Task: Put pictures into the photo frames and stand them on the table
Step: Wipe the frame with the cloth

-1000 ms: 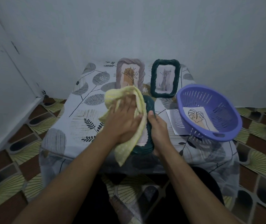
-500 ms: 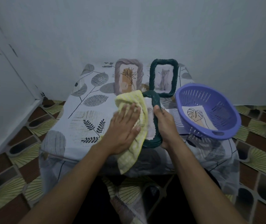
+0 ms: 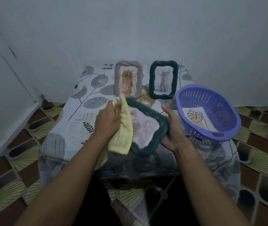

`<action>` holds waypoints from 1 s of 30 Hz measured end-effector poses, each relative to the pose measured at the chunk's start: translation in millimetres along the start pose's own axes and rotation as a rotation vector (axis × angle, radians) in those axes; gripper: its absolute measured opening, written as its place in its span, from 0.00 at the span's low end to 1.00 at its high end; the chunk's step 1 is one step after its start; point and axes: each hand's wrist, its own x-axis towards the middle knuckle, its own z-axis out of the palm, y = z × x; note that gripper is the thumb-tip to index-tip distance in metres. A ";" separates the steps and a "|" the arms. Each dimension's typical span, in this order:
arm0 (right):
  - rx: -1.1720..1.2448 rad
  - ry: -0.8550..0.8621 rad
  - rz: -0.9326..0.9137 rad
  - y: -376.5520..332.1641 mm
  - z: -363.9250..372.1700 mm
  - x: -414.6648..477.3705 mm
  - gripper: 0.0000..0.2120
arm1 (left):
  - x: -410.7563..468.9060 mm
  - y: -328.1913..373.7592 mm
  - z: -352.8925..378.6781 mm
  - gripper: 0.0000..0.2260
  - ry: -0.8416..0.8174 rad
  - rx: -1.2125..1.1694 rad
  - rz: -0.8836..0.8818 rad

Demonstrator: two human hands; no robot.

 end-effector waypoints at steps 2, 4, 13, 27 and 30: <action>0.102 0.031 -0.096 6.7 -3.6 0.0 0.27 | -1.0 0.4 1.2 0.23 0.100 -0.045 -0.119; 0.124 -0.017 -0.116 18.3 -0.7 2.9 0.30 | -5.2 3.8 2.8 0.22 0.154 -0.059 -0.152; -0.066 0.148 -0.220 33.3 6.5 15.7 0.28 | -28.2 16.4 21.9 0.35 -0.157 0.296 0.082; -0.112 0.108 -0.163 41.8 1.8 11.4 0.31 | -13.0 -17.3 21.0 0.30 -0.179 0.327 0.362; -0.103 0.079 -0.183 43.3 3.2 8.7 0.30 | -9.5 -12.6 19.4 0.34 -0.178 0.227 0.143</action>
